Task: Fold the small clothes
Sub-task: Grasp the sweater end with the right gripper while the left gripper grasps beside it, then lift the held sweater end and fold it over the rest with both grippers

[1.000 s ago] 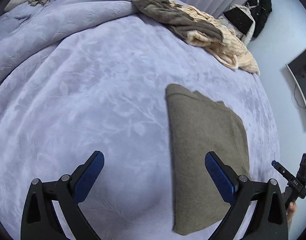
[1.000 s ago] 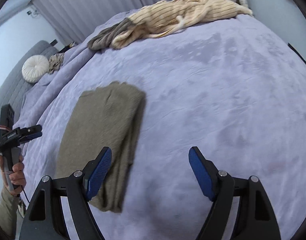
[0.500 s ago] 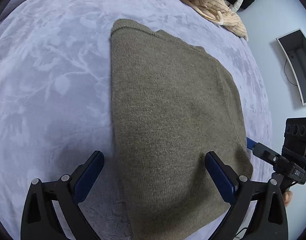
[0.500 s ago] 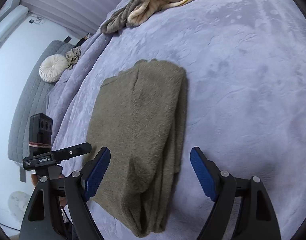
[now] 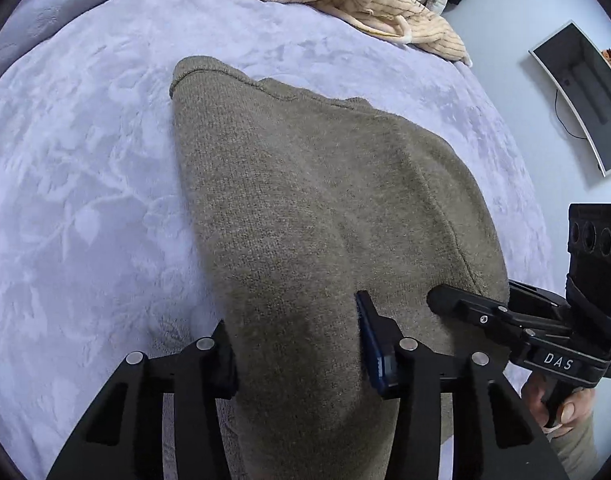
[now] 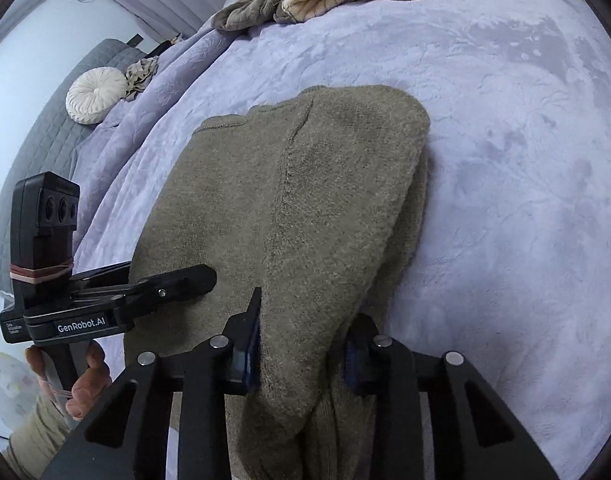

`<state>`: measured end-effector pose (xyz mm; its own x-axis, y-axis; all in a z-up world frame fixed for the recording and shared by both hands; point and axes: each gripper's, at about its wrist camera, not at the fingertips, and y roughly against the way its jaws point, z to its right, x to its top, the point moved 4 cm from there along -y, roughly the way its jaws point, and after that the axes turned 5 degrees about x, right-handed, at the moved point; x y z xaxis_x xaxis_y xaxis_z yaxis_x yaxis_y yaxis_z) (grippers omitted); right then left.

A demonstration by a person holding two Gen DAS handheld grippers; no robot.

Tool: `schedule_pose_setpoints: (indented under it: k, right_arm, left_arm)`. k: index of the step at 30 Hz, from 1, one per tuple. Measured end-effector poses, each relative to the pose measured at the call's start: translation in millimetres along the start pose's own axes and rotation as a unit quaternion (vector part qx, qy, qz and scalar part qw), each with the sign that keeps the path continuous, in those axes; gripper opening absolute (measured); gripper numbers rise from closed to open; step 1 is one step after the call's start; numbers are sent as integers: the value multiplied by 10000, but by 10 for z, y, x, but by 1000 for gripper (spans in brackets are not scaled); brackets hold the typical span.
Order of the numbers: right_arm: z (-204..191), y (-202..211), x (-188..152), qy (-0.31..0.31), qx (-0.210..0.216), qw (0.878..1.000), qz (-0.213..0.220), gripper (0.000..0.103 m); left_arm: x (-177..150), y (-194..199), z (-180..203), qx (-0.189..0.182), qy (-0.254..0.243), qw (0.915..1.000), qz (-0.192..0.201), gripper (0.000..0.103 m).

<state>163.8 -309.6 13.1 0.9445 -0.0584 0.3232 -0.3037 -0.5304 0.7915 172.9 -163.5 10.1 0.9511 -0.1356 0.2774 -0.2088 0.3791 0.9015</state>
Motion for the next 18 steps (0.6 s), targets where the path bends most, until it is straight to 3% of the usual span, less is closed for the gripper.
schedule_pose_setpoints:
  k: [5,18]
  right_arm:
    - [-203,62,12,199,-296,9993,74,32]
    - [-571,435,-149,463,-507,9970,344,31]
  left_arm:
    - [11,90,86,190,-104,9998,48,44]
    - [-171,530,197,450,-322,9979,342,43]
